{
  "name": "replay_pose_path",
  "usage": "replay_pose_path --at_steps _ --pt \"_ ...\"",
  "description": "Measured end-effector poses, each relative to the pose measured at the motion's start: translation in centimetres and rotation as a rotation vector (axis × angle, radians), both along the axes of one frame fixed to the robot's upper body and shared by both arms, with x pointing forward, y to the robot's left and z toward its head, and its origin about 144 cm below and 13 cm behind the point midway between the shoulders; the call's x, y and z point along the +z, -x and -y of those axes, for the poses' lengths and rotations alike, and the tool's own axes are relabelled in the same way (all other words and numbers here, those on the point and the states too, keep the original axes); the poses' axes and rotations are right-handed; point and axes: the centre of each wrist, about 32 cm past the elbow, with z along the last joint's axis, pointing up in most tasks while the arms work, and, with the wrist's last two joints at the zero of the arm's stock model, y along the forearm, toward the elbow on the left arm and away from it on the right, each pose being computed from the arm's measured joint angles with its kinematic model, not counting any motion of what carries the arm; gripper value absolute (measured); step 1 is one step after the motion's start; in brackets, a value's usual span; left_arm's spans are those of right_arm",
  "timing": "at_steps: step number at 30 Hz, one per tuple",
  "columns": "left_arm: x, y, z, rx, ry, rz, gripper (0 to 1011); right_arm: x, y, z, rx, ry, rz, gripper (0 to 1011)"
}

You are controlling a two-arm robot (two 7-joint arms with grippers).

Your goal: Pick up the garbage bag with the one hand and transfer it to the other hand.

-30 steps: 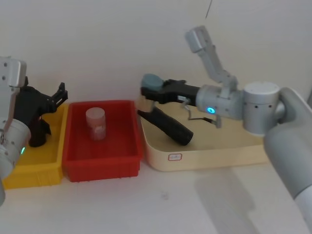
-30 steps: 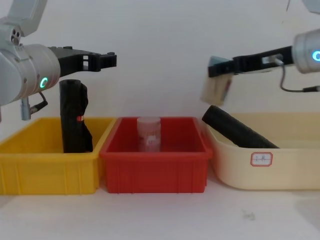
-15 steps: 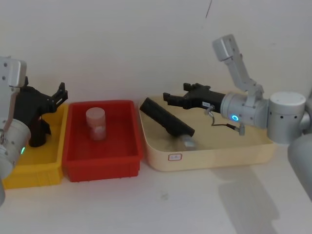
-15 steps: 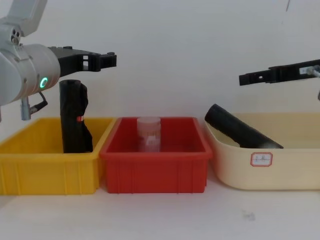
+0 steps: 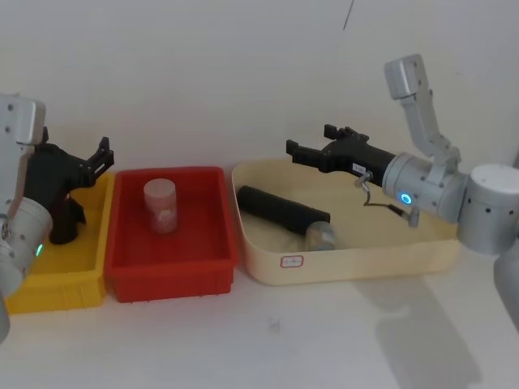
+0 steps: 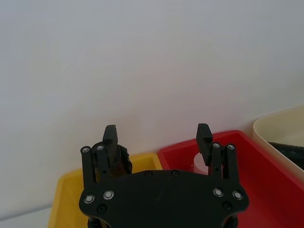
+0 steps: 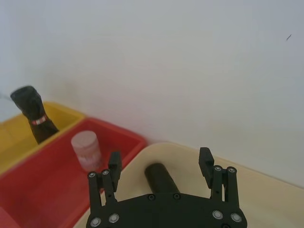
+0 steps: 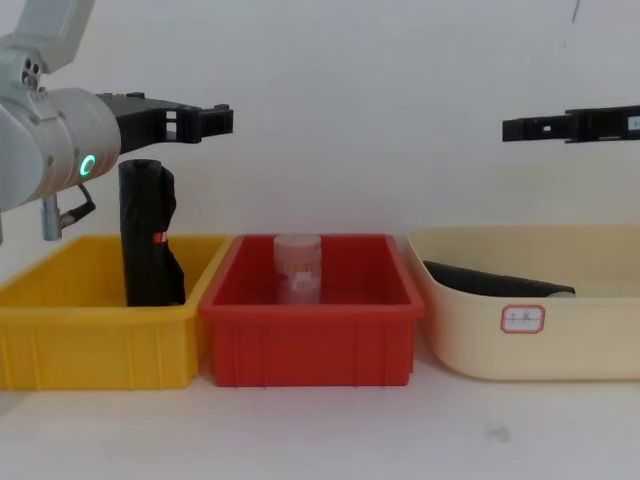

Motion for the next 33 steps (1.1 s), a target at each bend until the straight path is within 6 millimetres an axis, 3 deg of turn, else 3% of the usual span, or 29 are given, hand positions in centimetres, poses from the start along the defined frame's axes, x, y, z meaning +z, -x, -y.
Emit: replay_pose_path --at_steps 11,23,33 --pt "0.0 0.0 0.0 0.0 0.0 0.0 1000 -3.5 2.7 -1.5 0.016 -0.059 0.055 1001" --pt "0.0 -0.3 0.1 -0.034 -0.007 -0.001 1000 -8.0 5.6 -4.6 -0.042 -0.079 0.115 1001" --pt "0.1 -1.0 0.3 -0.138 -0.009 -0.02 1000 -9.2 6.7 -7.3 -0.127 -0.08 0.184 1001"
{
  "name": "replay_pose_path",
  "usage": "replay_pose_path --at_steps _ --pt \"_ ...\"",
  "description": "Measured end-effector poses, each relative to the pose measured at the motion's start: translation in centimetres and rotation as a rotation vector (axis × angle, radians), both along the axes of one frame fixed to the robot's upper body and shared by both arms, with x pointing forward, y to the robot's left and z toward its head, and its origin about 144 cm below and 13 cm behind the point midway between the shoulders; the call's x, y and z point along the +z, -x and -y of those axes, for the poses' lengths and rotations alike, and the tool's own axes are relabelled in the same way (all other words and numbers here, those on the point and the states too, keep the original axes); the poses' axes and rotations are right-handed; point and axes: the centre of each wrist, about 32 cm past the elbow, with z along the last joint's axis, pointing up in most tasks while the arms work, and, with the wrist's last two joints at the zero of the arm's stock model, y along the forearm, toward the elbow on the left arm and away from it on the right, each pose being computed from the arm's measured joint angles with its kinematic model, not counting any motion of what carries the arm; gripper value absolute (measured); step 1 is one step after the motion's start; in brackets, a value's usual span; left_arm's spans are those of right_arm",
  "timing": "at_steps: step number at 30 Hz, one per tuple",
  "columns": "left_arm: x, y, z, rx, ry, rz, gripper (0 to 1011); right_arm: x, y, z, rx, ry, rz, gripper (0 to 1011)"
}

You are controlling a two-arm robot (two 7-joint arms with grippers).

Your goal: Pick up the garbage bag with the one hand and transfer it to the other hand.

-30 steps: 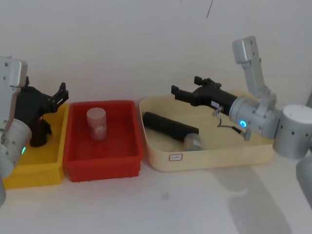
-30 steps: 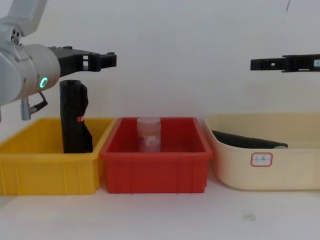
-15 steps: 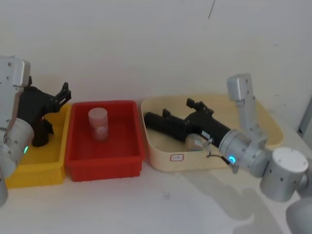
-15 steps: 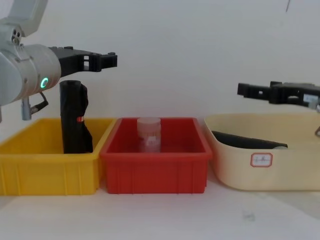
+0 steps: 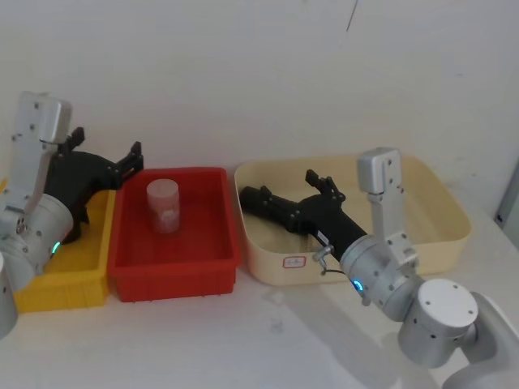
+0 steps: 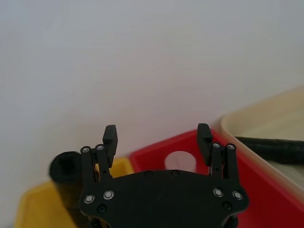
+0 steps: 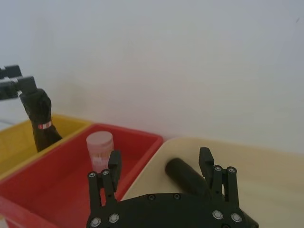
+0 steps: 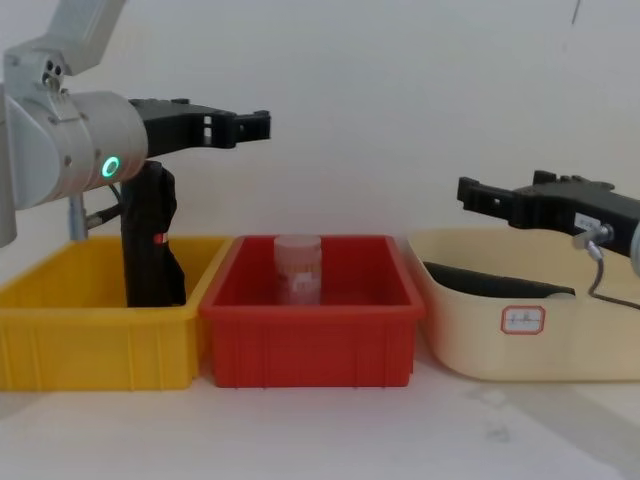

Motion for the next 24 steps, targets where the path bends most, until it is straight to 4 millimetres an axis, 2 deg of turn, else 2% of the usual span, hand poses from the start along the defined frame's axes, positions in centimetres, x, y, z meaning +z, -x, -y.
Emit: replay_pose_path --at_steps 8,24 --pt "0.1 -0.6 0.2 -0.092 -0.001 -0.031 1000 0.3 0.3 -1.4 -0.015 -0.002 0.057 1001" --pt "0.1 -1.0 0.4 -0.159 -0.001 -0.056 1000 0.7 0.4 -2.5 -0.023 -0.004 0.102 1001"
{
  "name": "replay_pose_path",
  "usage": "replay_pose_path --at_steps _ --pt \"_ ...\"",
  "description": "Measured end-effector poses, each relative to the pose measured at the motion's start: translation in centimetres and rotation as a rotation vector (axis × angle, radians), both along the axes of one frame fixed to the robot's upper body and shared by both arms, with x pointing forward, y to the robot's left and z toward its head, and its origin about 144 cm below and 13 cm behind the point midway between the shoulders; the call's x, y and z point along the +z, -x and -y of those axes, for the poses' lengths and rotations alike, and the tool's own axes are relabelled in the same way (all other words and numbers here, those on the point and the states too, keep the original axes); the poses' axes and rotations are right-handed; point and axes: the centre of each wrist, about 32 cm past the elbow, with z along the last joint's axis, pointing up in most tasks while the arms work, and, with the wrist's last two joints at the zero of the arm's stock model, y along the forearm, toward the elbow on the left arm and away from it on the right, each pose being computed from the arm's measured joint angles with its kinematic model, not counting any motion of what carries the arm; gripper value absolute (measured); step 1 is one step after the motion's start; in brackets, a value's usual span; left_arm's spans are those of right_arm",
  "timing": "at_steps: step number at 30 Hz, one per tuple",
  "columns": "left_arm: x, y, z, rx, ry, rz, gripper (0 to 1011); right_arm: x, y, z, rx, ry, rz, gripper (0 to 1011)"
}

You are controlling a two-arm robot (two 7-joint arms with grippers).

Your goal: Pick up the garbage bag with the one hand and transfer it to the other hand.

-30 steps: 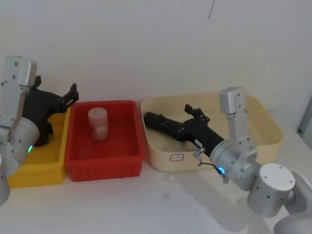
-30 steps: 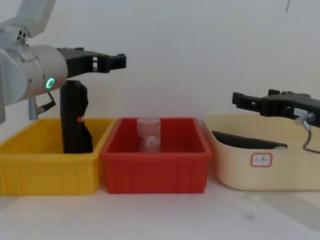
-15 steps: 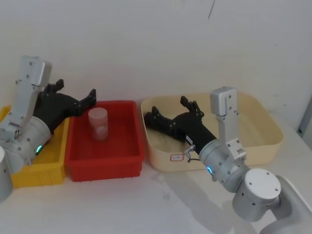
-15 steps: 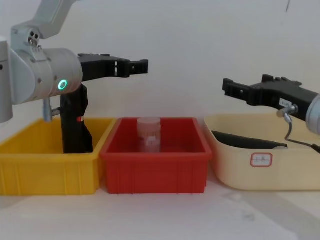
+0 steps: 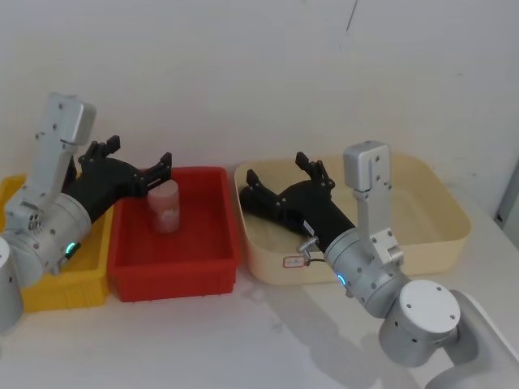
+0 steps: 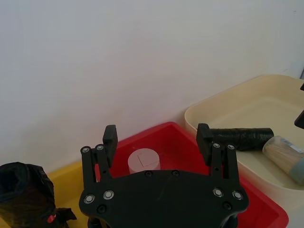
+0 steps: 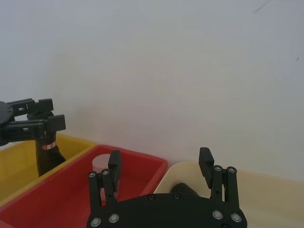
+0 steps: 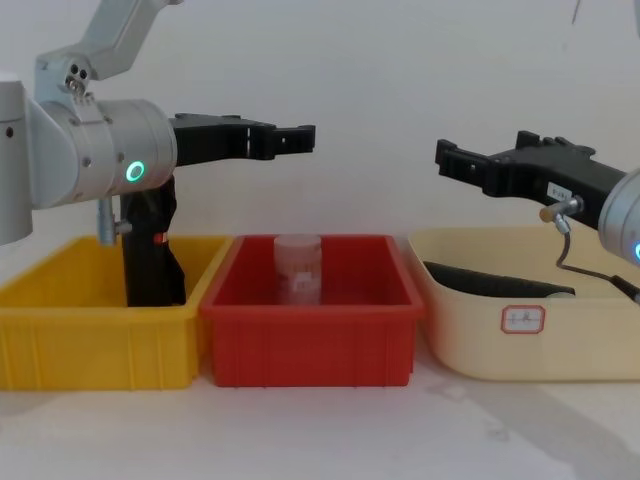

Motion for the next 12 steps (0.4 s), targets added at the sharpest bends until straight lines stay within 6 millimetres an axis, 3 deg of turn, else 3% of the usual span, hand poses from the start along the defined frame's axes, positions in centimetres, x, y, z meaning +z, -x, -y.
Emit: replay_pose_path --at_steps 12 --pt "0.02 -0.12 0.04 -0.017 0.0 -0.006 1000 0.1 0.05 -0.26 -0.002 -0.001 0.011 1001"
